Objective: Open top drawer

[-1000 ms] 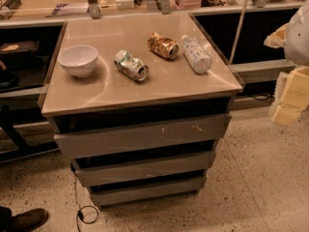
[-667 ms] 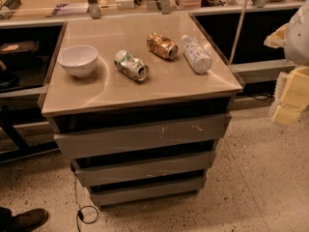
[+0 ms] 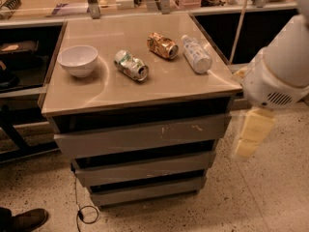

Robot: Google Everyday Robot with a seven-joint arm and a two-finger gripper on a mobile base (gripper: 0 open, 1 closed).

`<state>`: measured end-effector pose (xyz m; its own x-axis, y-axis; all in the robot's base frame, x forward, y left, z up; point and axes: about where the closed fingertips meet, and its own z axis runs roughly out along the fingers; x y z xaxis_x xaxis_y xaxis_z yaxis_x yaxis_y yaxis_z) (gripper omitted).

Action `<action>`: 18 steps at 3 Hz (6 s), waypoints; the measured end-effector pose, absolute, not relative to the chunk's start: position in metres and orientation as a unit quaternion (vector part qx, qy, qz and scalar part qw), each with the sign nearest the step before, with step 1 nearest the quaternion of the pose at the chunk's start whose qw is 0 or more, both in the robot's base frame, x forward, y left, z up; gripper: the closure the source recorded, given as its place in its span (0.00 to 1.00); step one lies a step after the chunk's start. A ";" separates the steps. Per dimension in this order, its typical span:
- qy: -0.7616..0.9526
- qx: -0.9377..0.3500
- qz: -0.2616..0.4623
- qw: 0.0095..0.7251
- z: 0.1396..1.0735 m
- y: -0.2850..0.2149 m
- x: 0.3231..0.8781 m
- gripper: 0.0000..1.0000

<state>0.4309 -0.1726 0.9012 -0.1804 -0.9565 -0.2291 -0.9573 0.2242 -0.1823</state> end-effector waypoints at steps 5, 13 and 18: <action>0.773 -0.615 0.031 0.153 0.741 -0.115 0.490 0.00; 0.767 -0.629 0.044 0.116 0.656 -0.103 0.515 0.00; 0.749 -0.654 0.065 0.085 0.658 -0.090 0.467 0.00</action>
Offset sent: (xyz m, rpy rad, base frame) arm 0.0312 0.0667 -0.1665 0.0207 0.0887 0.0493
